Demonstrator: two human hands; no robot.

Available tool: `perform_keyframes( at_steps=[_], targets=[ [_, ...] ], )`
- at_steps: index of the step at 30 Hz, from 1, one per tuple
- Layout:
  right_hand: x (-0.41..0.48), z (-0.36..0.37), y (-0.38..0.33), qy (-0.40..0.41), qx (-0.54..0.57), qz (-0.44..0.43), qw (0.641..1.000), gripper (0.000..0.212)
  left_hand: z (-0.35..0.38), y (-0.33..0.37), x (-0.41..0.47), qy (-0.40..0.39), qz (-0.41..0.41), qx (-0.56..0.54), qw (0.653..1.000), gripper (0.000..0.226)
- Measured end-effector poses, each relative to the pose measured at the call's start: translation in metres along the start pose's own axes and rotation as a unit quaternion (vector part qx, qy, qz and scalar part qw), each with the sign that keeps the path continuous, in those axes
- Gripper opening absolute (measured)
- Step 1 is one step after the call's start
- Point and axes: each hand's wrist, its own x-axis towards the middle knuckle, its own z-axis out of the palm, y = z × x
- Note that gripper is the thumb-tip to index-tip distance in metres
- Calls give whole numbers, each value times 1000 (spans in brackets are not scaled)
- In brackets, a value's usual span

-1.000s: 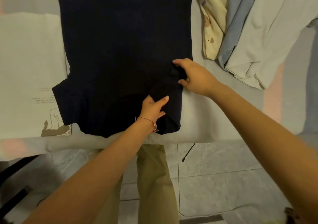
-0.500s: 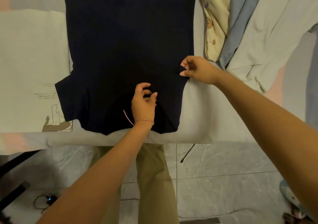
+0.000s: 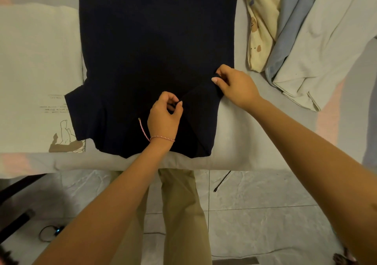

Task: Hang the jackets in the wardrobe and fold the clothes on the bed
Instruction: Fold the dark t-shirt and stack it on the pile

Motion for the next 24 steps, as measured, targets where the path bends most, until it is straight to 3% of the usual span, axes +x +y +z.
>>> perform_keyframes(
  at_steps=[4,7,9,11,14,17,21,24],
  targets=[
    [2,15,-8,58,-21,40,997,24,5,-1,5,22,-5,65,998,8],
    [-4,28,-10,181,-75,18,980,23,9,3,3,51,23,119,991,7],
    [-16,36,-11,282,-99,-12,954,18,13,3,-1,79,72,190,976,15],
    [-28,47,-14,313,-97,-65,943,12,17,5,-8,57,156,235,958,28],
    [-47,69,-10,199,-105,-173,959,22,24,-7,-27,-77,265,338,900,62],
    [-54,78,4,87,-165,-179,966,48,22,-28,-36,-175,244,451,840,98],
    [-41,69,10,39,-251,-76,964,73,21,-24,-24,-228,149,459,846,127],
    [-33,67,-3,45,-239,7,970,81,20,-17,-24,-250,131,458,843,139]
  ],
)
